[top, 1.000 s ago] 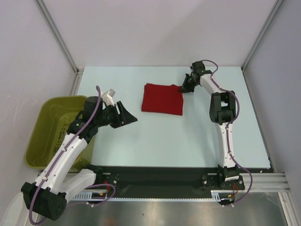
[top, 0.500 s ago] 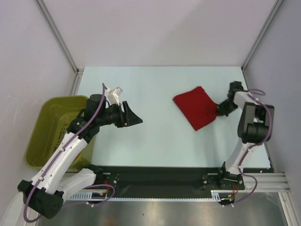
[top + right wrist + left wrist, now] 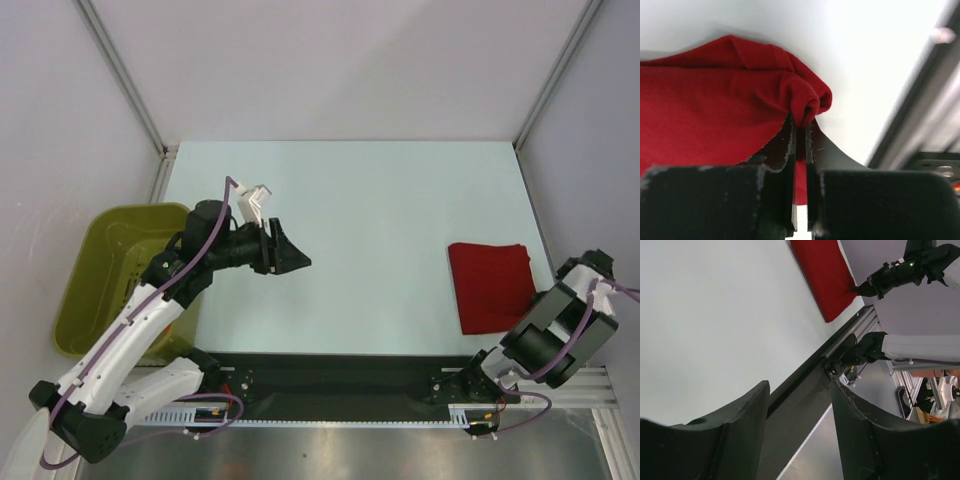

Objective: Fold and stack the t-shirts
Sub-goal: Neatly place the folded tshirt to the corner

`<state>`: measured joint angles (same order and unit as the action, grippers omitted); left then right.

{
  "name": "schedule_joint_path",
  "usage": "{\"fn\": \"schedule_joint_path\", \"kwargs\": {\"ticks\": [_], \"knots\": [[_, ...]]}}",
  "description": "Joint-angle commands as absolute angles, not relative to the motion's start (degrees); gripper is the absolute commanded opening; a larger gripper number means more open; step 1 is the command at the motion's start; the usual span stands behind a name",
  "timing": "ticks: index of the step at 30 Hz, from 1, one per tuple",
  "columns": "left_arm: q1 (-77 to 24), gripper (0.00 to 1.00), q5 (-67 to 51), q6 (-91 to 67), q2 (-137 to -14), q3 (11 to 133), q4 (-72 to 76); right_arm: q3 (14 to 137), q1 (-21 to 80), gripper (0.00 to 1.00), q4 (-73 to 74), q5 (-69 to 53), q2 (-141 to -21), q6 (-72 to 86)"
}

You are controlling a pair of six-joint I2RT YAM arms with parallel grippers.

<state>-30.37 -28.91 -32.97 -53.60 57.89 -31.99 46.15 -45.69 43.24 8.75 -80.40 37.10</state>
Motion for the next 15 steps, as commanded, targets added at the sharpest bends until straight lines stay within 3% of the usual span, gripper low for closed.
{"fn": "schedule_joint_path", "kwargs": {"ticks": [1, 15], "knots": [[-31.4, 0.58, -29.8, -32.5, -53.0, 60.4, -31.5, 45.3, -51.2, 0.0, 42.8, 10.7, -77.2, 32.3], [-31.5, 0.56, -31.7, -35.1, -51.0, 56.3, -32.1, 43.8, -60.3, 0.0, 41.5, 12.7, -74.4, 35.2]]}}
